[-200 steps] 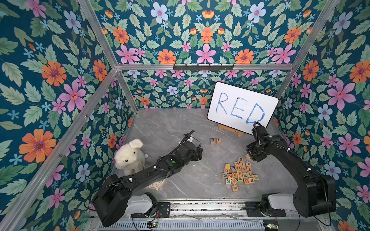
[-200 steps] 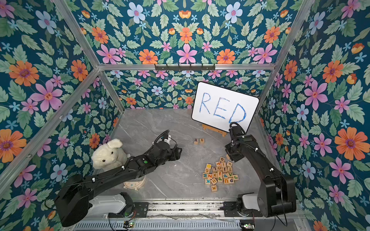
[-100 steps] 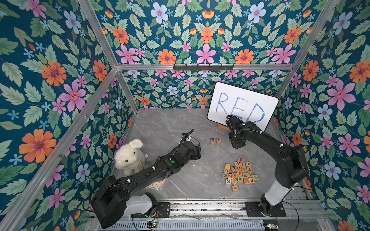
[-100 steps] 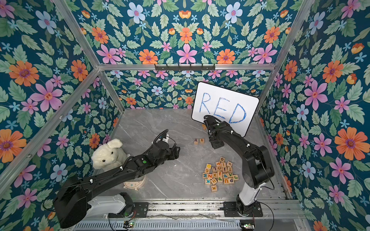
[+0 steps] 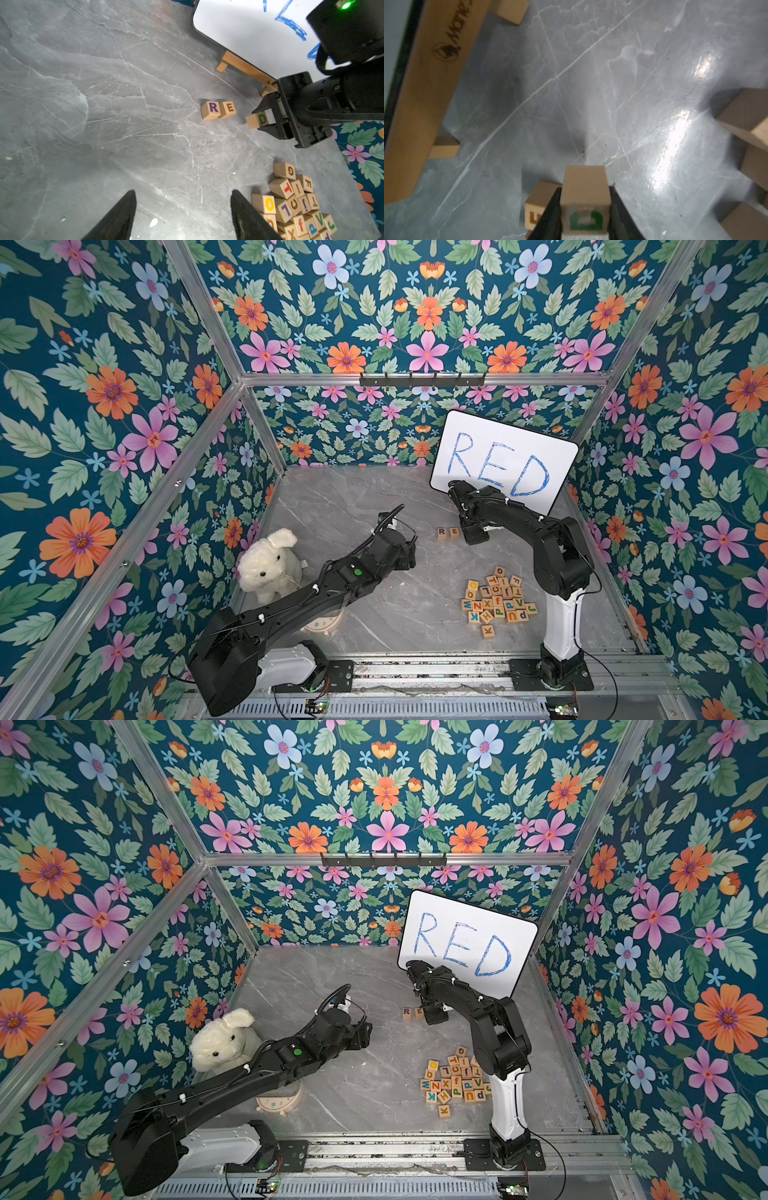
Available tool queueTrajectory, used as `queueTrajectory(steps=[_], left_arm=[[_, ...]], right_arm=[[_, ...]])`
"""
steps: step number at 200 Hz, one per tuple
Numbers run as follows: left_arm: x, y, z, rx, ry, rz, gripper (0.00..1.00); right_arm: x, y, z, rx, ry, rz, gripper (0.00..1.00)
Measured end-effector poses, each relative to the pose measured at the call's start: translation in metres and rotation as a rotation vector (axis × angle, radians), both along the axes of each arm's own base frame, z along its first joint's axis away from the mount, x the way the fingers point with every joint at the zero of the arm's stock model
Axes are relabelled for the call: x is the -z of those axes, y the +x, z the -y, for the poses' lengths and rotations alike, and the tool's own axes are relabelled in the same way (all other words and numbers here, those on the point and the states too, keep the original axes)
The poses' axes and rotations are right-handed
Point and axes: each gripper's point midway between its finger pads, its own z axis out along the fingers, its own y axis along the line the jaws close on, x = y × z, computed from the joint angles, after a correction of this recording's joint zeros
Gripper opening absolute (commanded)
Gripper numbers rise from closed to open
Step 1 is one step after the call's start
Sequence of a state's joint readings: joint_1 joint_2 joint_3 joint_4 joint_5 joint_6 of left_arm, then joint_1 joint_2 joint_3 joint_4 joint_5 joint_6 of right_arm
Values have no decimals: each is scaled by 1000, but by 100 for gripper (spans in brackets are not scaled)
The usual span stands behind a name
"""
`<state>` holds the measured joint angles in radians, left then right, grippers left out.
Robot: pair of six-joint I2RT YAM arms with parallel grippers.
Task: Assemble the uppercase word "red" with letter blocks
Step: Place the letter block at the center of the board.
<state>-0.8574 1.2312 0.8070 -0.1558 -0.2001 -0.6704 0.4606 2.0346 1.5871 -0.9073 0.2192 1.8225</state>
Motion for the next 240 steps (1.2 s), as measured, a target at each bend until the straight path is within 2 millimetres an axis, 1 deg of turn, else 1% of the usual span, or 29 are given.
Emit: queueTrajectory(steps=[26,71,102,157,181,202,221,240], left_arm=[[1,-1,-1,0,7,-7,74],[5,-2,-2,-3,20,-20,73],[5,-2,-2,-2,25,-25,73],[12,-3,-1,5,37,-45,73],[14,-4,-1,8,40,-51,73],[16,-4,-1,9,45,-56,73],[18,-4,-1,9,51,-62,73],[18,-3,1,9,53,-63,73]], right_arm=[[10,1,0,25,2,0,24],[11,12,0,50,-9,51,24],[21,17,-1,60,-21,54,26],[22,30,-3,68,-20,103,28],[22,32,-3,74,-17,112,30],[23,33,-3,83,-16,117,34],[23,38,-6,84,-8,132,38],[28,40,-8,82,-3,125,42]])
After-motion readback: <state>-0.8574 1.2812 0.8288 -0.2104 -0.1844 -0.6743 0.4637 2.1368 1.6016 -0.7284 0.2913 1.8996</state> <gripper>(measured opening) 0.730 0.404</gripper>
